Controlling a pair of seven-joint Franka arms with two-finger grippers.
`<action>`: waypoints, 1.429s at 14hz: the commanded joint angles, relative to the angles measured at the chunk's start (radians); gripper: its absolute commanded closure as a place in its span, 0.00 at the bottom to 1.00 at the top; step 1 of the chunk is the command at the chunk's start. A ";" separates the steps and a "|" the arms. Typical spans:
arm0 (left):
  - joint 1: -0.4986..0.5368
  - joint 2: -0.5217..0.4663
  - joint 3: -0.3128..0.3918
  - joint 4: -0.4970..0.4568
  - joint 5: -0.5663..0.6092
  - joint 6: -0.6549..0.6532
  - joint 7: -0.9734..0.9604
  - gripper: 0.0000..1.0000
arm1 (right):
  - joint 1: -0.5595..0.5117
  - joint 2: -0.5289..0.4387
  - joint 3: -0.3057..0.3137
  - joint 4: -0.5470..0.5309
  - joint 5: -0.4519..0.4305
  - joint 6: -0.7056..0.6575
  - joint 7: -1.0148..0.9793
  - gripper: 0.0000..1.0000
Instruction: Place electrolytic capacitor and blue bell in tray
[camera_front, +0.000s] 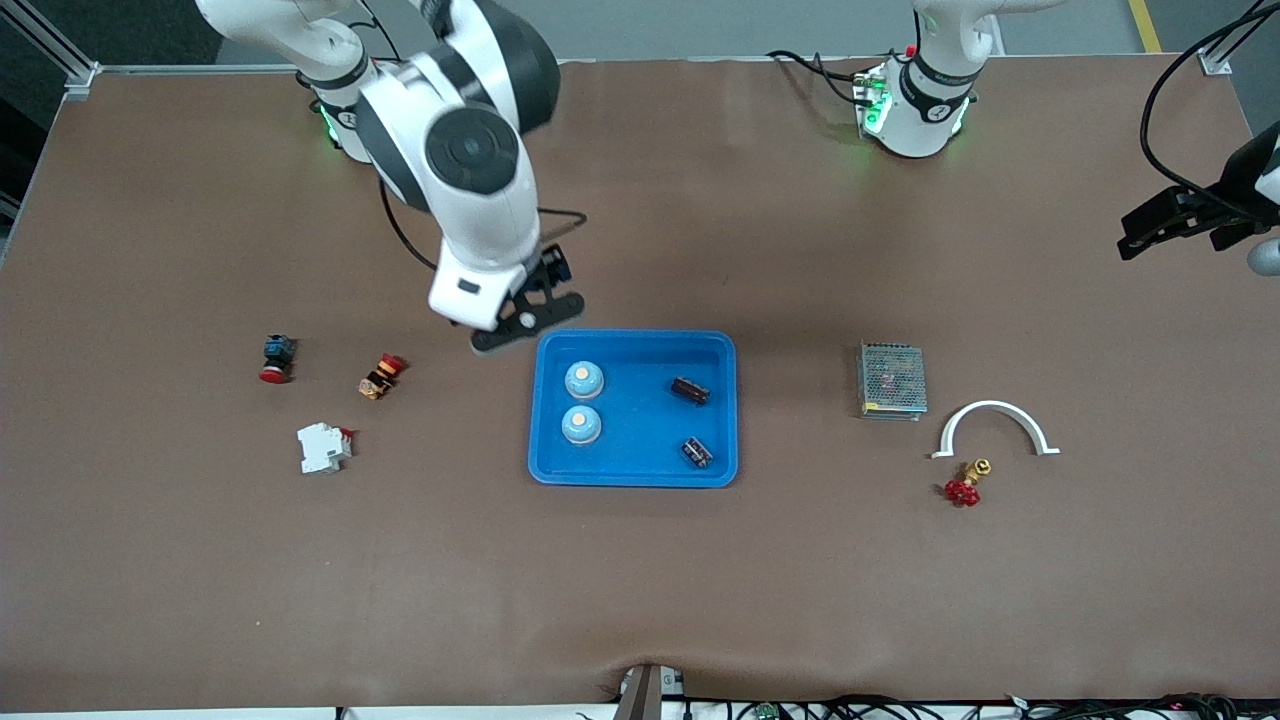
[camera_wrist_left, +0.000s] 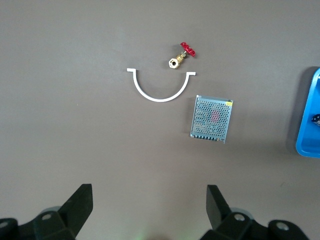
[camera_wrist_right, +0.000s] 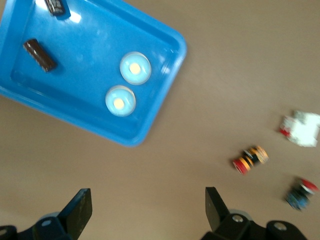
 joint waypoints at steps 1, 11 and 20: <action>0.001 -0.005 0.002 0.005 -0.005 -0.004 0.003 0.00 | -0.049 -0.201 -0.006 -0.175 0.011 -0.013 0.001 0.00; -0.003 0.004 -0.012 0.003 -0.005 -0.009 0.003 0.00 | -0.399 -0.475 -0.081 -0.352 0.072 -0.056 -0.236 0.00; 0.000 0.002 -0.014 0.006 -0.007 -0.012 0.009 0.00 | -0.505 -0.347 -0.187 -0.135 0.098 0.013 -0.247 0.00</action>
